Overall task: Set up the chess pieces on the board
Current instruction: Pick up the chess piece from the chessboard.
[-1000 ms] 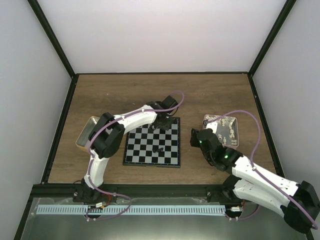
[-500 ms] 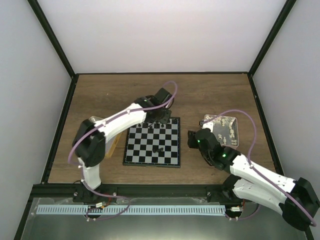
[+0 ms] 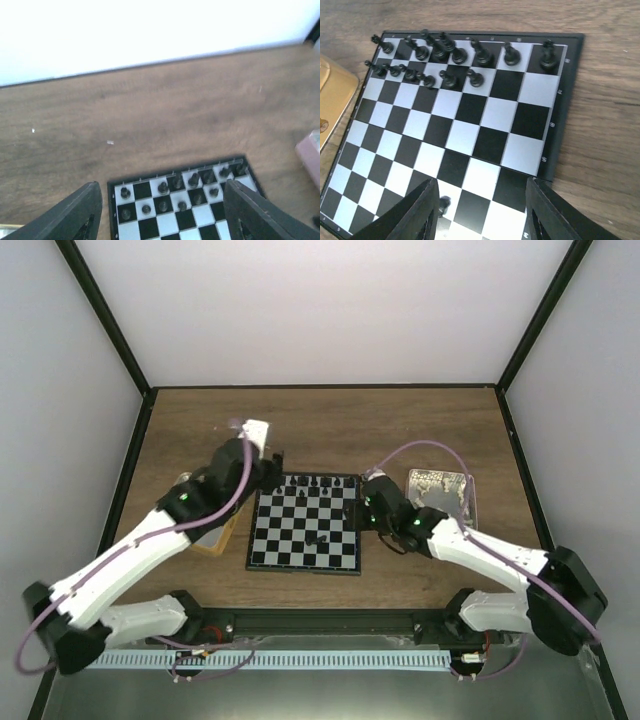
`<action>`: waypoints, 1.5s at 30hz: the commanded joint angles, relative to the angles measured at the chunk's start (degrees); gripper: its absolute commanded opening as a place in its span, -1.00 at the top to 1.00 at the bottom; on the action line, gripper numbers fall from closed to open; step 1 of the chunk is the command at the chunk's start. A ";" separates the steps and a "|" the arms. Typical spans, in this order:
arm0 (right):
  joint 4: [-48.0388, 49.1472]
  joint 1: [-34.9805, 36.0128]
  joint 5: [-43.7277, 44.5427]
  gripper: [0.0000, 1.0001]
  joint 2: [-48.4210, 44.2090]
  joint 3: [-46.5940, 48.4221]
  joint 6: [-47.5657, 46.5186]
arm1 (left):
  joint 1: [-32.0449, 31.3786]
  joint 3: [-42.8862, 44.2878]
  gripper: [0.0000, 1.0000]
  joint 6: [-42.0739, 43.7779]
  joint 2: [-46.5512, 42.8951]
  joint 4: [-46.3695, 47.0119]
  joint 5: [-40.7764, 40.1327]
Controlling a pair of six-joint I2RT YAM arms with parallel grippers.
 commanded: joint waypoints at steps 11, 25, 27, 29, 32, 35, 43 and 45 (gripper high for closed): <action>-14.04 9.88 -3.23 0.11 18.24 19.22 -3.04 | 0.20 -14.63 -0.65 4.18 -26.80 18.72 -5.29; -17.13 14.43 -4.88 0.20 27.42 26.22 -6.49 | 0.21 -14.97 -0.69 3.10 -27.50 18.24 -4.73; -17.52 14.61 -4.16 0.23 28.59 27.07 -6.87 | 0.20 -14.98 -0.69 3.05 -27.67 18.28 -4.92; -17.72 14.76 -4.02 0.26 29.41 27.77 -7.27 | 0.15 -15.08 -0.70 3.10 -27.71 18.30 -5.10; -17.57 14.88 -4.23 0.29 30.33 28.49 -7.76 | 0.21 -15.19 -0.70 3.09 -27.67 18.30 -5.35; -17.47 15.00 -4.48 0.39 31.34 29.25 -8.03 | 0.20 -15.21 -0.70 3.17 -27.53 18.22 -5.70; -17.52 15.61 -4.17 0.55 32.81 29.74 -8.18 | 0.18 -15.17 -0.70 3.27 -27.57 18.13 -6.04; -17.41 15.65 -3.98 0.57 33.02 29.64 -8.13 | 0.18 -15.17 -0.70 3.27 -27.42 18.13 -6.04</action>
